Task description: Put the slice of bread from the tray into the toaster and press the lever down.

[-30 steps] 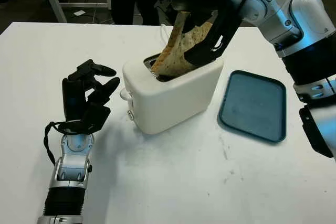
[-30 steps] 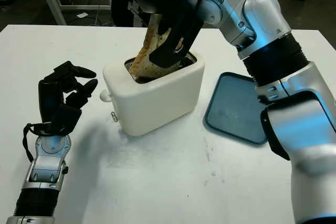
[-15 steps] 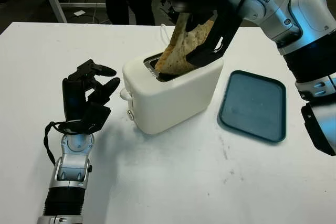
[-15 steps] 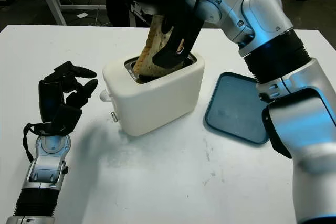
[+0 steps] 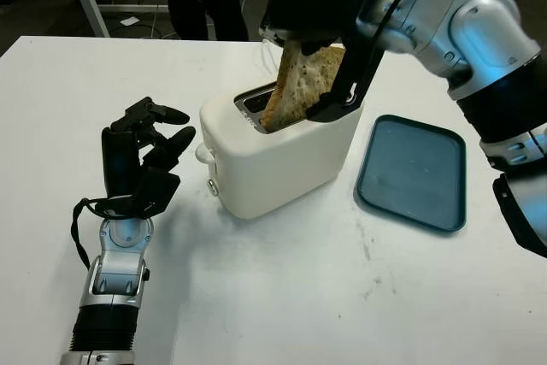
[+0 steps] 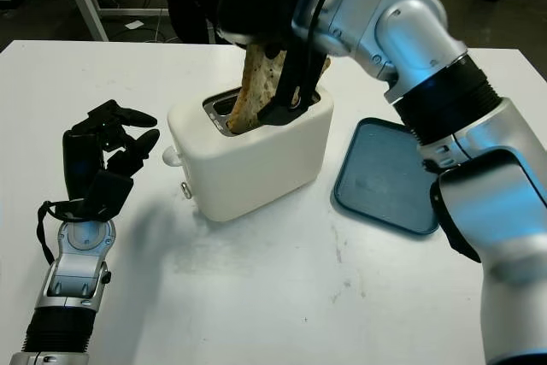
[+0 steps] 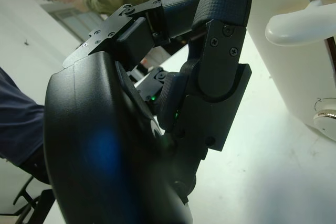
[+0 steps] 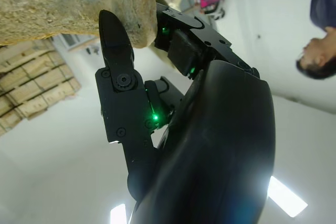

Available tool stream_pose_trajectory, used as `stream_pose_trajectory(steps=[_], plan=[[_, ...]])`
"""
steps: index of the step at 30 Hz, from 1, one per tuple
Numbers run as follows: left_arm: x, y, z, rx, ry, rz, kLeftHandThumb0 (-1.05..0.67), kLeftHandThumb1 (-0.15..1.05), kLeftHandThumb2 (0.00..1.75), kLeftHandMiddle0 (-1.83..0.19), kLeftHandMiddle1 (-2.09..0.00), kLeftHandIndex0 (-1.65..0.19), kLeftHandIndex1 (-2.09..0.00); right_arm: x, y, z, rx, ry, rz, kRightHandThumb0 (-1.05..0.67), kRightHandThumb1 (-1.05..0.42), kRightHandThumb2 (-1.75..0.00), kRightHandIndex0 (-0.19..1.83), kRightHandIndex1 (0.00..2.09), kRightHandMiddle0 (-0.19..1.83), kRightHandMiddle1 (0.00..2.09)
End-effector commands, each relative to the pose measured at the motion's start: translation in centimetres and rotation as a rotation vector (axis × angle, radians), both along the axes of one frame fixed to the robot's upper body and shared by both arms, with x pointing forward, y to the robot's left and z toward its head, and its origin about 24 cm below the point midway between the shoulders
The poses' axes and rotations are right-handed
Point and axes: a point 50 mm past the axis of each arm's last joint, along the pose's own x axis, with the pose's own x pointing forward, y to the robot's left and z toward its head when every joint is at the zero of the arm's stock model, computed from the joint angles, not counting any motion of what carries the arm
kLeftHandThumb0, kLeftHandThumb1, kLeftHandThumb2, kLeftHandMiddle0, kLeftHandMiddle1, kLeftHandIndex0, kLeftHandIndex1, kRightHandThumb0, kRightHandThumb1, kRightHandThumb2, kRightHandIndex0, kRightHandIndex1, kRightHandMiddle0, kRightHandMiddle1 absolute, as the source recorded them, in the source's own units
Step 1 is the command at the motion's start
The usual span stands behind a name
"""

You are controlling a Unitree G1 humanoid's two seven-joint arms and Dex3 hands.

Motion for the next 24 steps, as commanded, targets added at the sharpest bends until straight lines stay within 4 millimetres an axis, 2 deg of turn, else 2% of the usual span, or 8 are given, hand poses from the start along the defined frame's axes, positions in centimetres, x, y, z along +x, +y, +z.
stream_pose_trajectory(steps=[1, 6, 11, 13, 14, 19, 21, 24], plan=[[-0.2, 0.0, 0.0, 0.008, -0.009, 0.002, -0.96, 0.92, 0.16, -0.98, -1.45, -0.83, -1.03, -0.1, -0.2, 0.0, -0.036, -0.024, 0.002, -0.39, -0.91, -0.09, 0.98, 1.42, 0.99, 0.41], [-0.2, 0.0, 0.0, 0.005, -0.011, -0.001, -0.96, 0.92, 0.15, -0.96, -1.43, -0.82, -1.04, -0.2, -0.4, -0.1, -0.089, -0.059, 0.01, -0.44, -0.88, -0.07, 0.97, 1.6, 0.92, 0.51], [-0.2, -0.1, 0.0, 0.003, -0.011, 0.002, -0.96, 0.92, 0.14, -0.98, -1.42, -0.82, -1.04, -0.6, -0.2, -0.6, -0.071, -0.028, 0.043, -0.45, -0.91, -0.1, 0.99, 1.56, 0.9, 0.48], [-0.2, -0.2, 0.0, -0.004, -0.011, -0.001, -0.96, 0.92, 0.14, -0.98, -1.43, -0.82, -1.04, -0.8, 0.0, -0.8, -0.028, 0.029, 0.061, -0.44, -0.91, -0.1, 0.98, 1.64, 0.89, 0.46], [-0.2, -0.1, 0.0, -0.007, -0.011, -0.001, -0.96, 0.92, 0.14, -0.97, -1.43, -0.82, -1.04, -0.9, 0.2, -0.7, 0.017, 0.094, 0.074, -0.46, -0.91, -0.1, 0.98, 1.66, 0.79, 0.4], [-0.2, -0.1, -0.1, -0.005, -0.011, -0.002, -0.96, 0.92, 0.15, -0.97, -1.45, -0.82, -1.05, -1.4, 0.7, 0.8, 0.143, 0.355, 0.067, -0.81, -0.92, -0.12, 0.94, 1.17, 0.69, 0.19], [-0.2, -0.1, -0.1, -0.002, -0.01, 0.0, -0.96, 0.92, 0.15, -0.96, -1.44, -0.82, -1.05, -1.3, 0.8, 1.2, 0.218, 0.425, 0.073, -0.84, -0.92, -0.09, 0.75, 0.99, 0.8, 0.22], [-0.2, -0.2, -0.2, -0.006, -0.011, 0.001, -0.96, 0.92, 0.15, -0.97, -1.43, -0.83, -1.04, -1.2, 0.7, 1.5, 0.272, 0.486, 0.083, -0.83, -0.92, -0.08, 0.59, 0.86, 0.81, 0.23]])
